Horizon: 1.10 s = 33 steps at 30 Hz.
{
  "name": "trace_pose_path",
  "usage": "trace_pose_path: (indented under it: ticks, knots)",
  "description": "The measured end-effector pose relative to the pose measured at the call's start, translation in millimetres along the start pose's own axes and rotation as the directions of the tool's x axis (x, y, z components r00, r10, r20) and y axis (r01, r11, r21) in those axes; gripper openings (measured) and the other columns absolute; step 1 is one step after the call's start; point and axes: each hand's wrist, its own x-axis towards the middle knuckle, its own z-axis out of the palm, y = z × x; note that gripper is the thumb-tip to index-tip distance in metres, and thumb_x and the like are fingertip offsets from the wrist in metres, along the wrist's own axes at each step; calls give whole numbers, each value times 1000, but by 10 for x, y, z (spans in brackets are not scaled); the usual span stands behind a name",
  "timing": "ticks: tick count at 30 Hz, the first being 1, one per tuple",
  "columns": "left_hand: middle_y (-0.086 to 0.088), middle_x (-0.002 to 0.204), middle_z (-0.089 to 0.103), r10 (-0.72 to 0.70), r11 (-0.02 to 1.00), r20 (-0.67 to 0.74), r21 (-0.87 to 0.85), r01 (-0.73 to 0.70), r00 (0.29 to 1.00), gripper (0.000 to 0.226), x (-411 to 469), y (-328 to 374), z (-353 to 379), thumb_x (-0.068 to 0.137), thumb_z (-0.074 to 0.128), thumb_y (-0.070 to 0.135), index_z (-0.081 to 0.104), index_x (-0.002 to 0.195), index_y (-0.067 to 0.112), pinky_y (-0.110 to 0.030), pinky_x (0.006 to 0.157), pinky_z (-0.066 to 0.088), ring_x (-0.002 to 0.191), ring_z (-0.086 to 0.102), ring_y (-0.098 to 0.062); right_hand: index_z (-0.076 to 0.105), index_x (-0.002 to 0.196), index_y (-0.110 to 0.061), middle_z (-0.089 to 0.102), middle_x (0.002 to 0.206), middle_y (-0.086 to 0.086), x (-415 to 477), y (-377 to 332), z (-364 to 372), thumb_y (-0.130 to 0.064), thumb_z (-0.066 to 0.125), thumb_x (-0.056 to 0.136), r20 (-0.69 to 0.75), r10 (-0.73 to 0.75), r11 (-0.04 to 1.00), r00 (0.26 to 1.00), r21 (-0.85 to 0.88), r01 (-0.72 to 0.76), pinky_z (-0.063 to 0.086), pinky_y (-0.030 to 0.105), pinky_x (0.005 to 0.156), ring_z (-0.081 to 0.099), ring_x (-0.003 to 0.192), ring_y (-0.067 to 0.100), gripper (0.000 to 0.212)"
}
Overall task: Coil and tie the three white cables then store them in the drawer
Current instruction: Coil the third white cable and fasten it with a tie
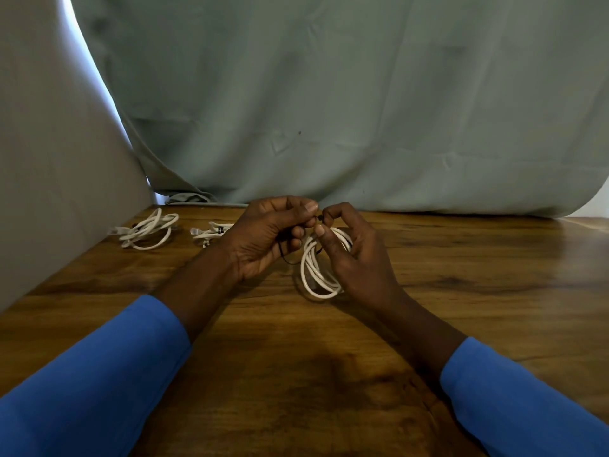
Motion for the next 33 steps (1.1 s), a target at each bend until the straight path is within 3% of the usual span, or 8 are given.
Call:
trace_pose_path:
  ticks: [6,11,18,21,24,27,30,33]
  knots:
    - [-11,86,67,33,993,51,111,-38,998,26,41,-53,-51,80,76,26,72,94,4,-13,44,40,49,47,-2,60,102,-15,70,78,9,8,-10,21,-26,65,102,38,19,997,999,68,-22,53,53,63,65,65,23,12]
    - [-3,78,68,37,990,178,124,-60,983,16,36,-63,-54,87,73,20,68,92,5,-16,45,31,55,40,-5,57,106,-3,72,90,23,4,-14,48,-17,64,102,67,128,967,990,213,-139,55,61,71,70,78,41,16]
    - [-13,81,68,211,915,101,330,-233,972,11,35,-90,-72,83,80,5,76,91,11,-27,62,42,70,57,-20,58,100,-20,71,89,21,31,86,75,-29,68,98,51,165,972,985,158,-171,54,65,71,66,80,47,14]
    - [-11,81,72,312,834,117,441,-331,943,7,26,-83,-45,87,75,-2,73,93,-1,-26,68,52,73,66,-15,56,99,-20,70,88,21,35,91,65,-33,68,97,49,178,974,983,136,-183,54,62,70,66,75,41,18]
    - [-3,94,74,448,649,119,638,-414,886,8,27,-122,-29,81,79,10,76,88,13,-27,86,51,93,70,-12,56,95,-25,71,83,18,35,113,61,-37,67,94,45,200,977,979,60,-202,54,60,69,67,74,43,16]
    - [2,95,71,561,522,109,722,-453,820,7,45,-142,-27,83,77,15,74,90,18,-16,86,47,96,67,-12,55,93,-19,67,71,3,54,122,39,-33,68,98,50,206,979,977,-12,-206,51,46,65,62,61,21,19]
    - [-1,84,72,513,613,100,652,-446,852,5,53,-156,6,91,71,12,69,92,17,-31,79,54,80,72,-16,55,91,-16,63,69,-7,78,111,20,-29,68,99,31,202,979,979,-29,-201,47,38,65,58,61,5,21]
    - [-7,84,70,477,718,25,565,-406,879,10,59,-183,37,95,66,2,66,93,11,-25,69,53,74,68,-14,56,92,-14,67,78,-1,77,82,34,-32,69,99,35,183,983,983,-29,-182,53,46,73,63,71,13,23]
